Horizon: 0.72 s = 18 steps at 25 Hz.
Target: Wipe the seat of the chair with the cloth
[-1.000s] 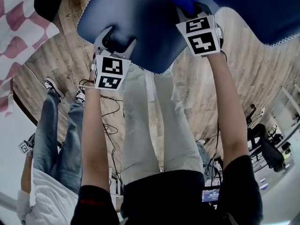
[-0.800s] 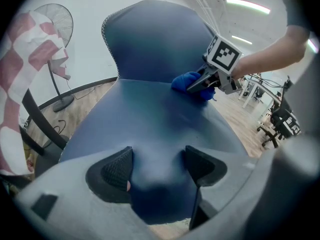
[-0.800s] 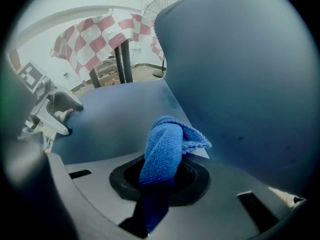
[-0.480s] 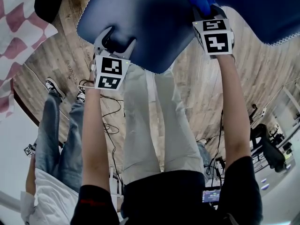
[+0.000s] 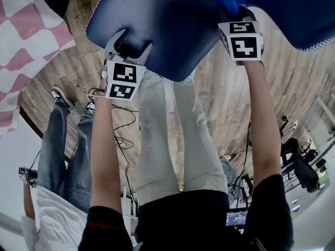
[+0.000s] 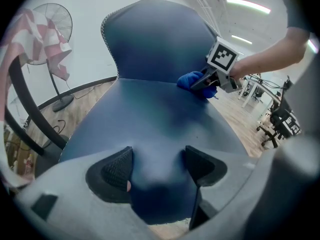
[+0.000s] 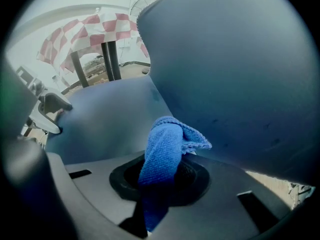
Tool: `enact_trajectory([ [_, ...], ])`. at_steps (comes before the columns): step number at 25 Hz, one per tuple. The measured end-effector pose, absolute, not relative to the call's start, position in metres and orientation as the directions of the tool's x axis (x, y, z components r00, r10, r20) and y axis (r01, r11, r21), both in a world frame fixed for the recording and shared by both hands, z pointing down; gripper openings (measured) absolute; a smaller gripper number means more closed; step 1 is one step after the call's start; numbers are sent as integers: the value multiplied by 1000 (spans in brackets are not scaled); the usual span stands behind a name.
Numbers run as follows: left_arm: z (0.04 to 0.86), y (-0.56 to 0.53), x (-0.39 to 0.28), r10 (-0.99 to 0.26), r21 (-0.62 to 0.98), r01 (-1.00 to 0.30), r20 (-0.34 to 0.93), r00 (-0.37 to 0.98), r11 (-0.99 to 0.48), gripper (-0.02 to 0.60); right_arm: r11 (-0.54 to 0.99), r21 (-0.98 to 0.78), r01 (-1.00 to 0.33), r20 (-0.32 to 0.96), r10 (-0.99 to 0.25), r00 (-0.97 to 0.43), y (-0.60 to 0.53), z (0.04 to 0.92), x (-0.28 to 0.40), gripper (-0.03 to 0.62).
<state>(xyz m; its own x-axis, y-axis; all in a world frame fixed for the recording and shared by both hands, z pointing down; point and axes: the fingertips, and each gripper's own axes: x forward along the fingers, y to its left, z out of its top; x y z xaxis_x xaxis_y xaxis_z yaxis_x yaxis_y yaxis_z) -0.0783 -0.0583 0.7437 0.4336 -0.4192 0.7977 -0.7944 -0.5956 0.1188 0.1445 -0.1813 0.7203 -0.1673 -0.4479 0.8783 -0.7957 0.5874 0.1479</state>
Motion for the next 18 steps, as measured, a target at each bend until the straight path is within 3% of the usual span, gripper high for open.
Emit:
enact_trajectory([
  [18, 742, -52, -78, -428, 114, -797, 794, 432, -593, 335, 665, 99, -740, 878, -409, -250, -180, 720, 95, 54],
])
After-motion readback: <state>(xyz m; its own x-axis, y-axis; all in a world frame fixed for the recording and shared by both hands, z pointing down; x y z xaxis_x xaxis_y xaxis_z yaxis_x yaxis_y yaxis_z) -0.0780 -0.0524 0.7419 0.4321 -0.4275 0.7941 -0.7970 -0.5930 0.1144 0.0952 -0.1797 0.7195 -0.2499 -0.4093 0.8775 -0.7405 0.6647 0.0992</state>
